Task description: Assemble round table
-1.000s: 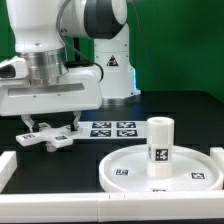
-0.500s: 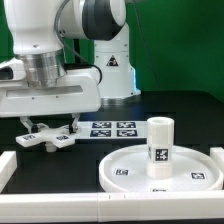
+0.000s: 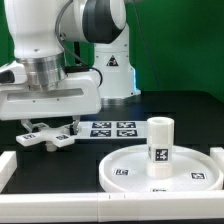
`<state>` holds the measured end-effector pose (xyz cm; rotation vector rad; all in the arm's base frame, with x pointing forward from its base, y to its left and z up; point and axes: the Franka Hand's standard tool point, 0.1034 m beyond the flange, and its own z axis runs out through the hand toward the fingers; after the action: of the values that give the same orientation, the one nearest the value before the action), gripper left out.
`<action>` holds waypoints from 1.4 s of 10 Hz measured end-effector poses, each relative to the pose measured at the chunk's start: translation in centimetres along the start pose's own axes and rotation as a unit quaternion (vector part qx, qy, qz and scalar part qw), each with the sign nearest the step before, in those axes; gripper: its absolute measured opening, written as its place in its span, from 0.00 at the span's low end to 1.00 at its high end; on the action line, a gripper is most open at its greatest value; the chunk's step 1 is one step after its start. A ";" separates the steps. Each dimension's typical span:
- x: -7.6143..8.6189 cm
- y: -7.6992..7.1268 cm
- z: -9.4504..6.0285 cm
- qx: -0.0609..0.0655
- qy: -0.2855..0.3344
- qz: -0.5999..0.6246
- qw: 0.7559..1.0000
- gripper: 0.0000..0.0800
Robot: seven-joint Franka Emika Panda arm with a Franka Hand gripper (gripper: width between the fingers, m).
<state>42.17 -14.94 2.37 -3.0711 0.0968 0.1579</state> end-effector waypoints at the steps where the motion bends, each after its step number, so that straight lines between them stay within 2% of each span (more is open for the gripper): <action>1: 0.0 0.0 0.0 0.000 0.000 -0.002 1.000 0.78; 2: 0.1 0.0 0.0 0.000 0.001 -0.004 1.000 0.78; 3: 0.1 0.0 -0.1 0.000 0.001 -0.007 1.000 0.56; 6: 0.2 -0.3 -0.1 0.000 0.001 -0.011 1.000 0.56; 7: 0.1 -1.0 -0.2 0.001 -0.001 -0.012 1.000 0.56; 9: 0.3 -3.5 -1.4 0.006 -0.001 -0.002 1.000 0.56; 11: 1.2 -7.5 -3.9 0.011 -0.002 0.018 1.000 0.56; 12: 2.3 -9.8 -5.5 0.015 0.000 0.024 1.000 0.56; 13: 3.7 -11.5 -6.9 0.016 0.000 0.029 0.999 0.56; 14: 4.7 -12.4 -7.5 0.016 0.005 0.030 0.999 0.56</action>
Offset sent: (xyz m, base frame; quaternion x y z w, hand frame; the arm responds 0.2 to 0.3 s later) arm 0.0000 -0.0010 -0.0007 -0.0093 0.0043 -0.0135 0.9999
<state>48.42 -3.42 10.04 -3.0387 0.1911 0.1426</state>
